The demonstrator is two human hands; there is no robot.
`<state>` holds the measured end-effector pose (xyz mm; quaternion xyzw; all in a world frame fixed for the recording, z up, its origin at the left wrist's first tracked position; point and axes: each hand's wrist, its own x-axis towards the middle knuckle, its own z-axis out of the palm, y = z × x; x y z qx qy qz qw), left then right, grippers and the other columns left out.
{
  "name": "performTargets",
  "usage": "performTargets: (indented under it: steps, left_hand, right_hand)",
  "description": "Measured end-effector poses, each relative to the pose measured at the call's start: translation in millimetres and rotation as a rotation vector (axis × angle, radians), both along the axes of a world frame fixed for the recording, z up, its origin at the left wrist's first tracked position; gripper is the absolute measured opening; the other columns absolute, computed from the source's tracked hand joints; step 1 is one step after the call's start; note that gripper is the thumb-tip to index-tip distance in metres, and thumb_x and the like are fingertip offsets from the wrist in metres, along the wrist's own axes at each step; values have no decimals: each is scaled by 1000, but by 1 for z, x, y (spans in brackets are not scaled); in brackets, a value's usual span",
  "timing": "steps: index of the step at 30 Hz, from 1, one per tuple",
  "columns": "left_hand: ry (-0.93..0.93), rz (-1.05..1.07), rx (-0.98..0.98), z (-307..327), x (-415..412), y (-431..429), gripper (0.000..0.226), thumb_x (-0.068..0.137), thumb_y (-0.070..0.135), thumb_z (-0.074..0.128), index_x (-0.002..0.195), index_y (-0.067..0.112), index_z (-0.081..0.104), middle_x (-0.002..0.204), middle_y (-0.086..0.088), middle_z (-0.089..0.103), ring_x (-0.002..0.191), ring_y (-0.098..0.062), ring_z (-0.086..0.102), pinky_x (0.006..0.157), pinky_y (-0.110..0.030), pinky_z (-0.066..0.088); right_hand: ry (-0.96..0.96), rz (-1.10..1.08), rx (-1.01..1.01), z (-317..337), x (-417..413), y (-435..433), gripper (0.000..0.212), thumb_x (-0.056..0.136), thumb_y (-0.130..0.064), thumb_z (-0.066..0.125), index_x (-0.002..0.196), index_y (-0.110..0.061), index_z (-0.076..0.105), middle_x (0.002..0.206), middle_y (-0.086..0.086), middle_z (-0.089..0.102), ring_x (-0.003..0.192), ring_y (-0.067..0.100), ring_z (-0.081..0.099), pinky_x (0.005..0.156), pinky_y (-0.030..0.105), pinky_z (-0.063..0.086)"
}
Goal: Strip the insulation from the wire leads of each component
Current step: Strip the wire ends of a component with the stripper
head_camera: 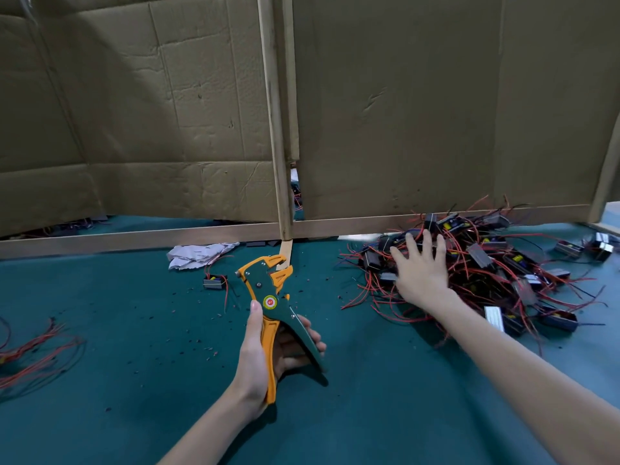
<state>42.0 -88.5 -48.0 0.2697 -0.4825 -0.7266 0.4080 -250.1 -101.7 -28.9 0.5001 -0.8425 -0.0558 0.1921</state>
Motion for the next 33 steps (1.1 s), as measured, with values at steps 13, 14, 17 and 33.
performTargets:
  steps: [13,14,17,33]
  left_hand:
    - [-11,17,1,-2,2,-2,85,83,69,28,86,-5,69,88,-32,64,83,-45,65,81,-55,55]
    - [-9,16,3,-2,2,-3,85,83,70,28,86,-5,70,88,-32,64,83,-45,65,81,-55,55]
    - [-8,20,2,-2,2,-2,85,82,70,29,86,-4,70,88,-31,64,83,-45,66,81,-54,55]
    - [-30,14,-15,-4,1,-6,85,83,71,27,83,-2,72,88,-31,65,84,-45,66,81,-54,55]
  right_hand:
    - [-38,219,59,-19,0,-36,38,97,-25,42,132,-18,53,150,3,35,145,29,11,116,47,16]
    - [-32,215,54,-19,-7,-33,39,96,-24,43,133,-18,53,150,2,35,145,30,12,116,45,17]
    - [-30,213,36,-18,-20,-25,42,96,-20,43,138,-21,47,155,1,27,146,31,8,116,45,16]
    - [-256,146,202,7,-16,-17,53,102,-49,15,153,-36,9,162,-2,-10,147,34,-14,108,64,-17]
